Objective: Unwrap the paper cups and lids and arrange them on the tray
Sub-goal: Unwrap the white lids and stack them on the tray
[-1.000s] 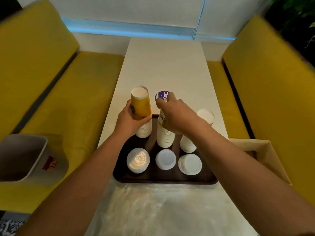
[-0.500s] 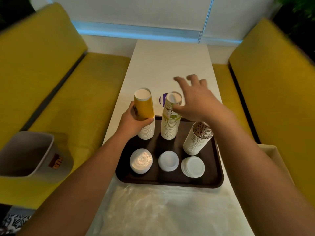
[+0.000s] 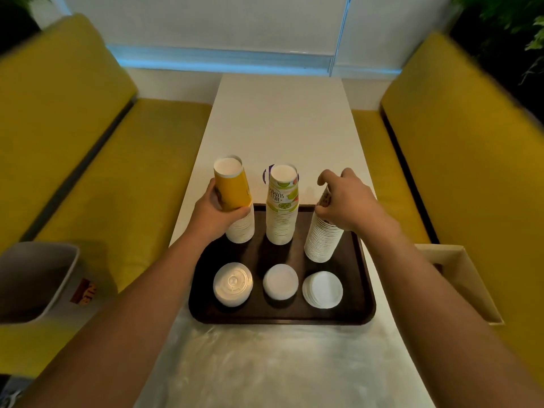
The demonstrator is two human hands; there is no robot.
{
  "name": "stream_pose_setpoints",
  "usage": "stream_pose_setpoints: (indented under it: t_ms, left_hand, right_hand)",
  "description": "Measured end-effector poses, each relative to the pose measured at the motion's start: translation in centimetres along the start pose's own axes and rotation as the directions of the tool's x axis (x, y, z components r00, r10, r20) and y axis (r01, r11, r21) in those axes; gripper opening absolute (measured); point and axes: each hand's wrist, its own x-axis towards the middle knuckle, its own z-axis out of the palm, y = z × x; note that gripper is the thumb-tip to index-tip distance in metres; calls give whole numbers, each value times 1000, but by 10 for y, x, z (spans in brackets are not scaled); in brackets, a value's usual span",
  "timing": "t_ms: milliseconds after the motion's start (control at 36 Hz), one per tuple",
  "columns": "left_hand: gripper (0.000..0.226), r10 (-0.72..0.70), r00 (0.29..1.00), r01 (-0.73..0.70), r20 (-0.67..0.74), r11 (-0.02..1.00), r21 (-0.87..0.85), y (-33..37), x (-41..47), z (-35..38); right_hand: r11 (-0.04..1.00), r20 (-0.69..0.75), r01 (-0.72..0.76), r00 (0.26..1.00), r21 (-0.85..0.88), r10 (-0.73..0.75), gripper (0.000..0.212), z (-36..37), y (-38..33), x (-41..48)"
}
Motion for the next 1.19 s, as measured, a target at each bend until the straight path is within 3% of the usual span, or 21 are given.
stream_pose_setpoints:
  t_ms: [139, 306, 500, 944, 1056, 1111, 1194]
  left_hand:
    - [92, 5, 1000, -5, -4, 1000, -7, -3, -1, -2]
    - [92, 13, 1000, -13, -17, 1000, -12, -3, -3, -1]
    - [86, 38, 999, -38, -21, 999, -11, -1, -5, -1]
    - [89, 10, 1000, -10, 25, 1000, -7, 0, -4, -5]
    - [95, -21, 999, 23, 45, 999, -40, 1, -7, -7]
    - [106, -26, 998, 33, 60, 994, -102, 2, -10, -8]
    - [117, -35, 998, 48, 54, 964, -261, 4, -19, -13]
  right_hand:
    - [998, -37, 56, 998, -5, -56, 39, -7, 0, 15]
    - [987, -69, 145, 986, -65, -150, 36, 6, 3, 4]
    - [985, -166, 163, 971, -56, -170, 40, 21, 14, -4]
    - [972, -94, 205, 972, -116, -216, 44, 4, 21, 28]
    - [970, -77, 203, 974, -136, -214, 64, -1, 20, 25]
    - [971, -132, 179, 971, -158, -201, 76, -4, 20, 20]
    - [983, -371, 165, 910, -79, -183, 77, -8, 19, 3]
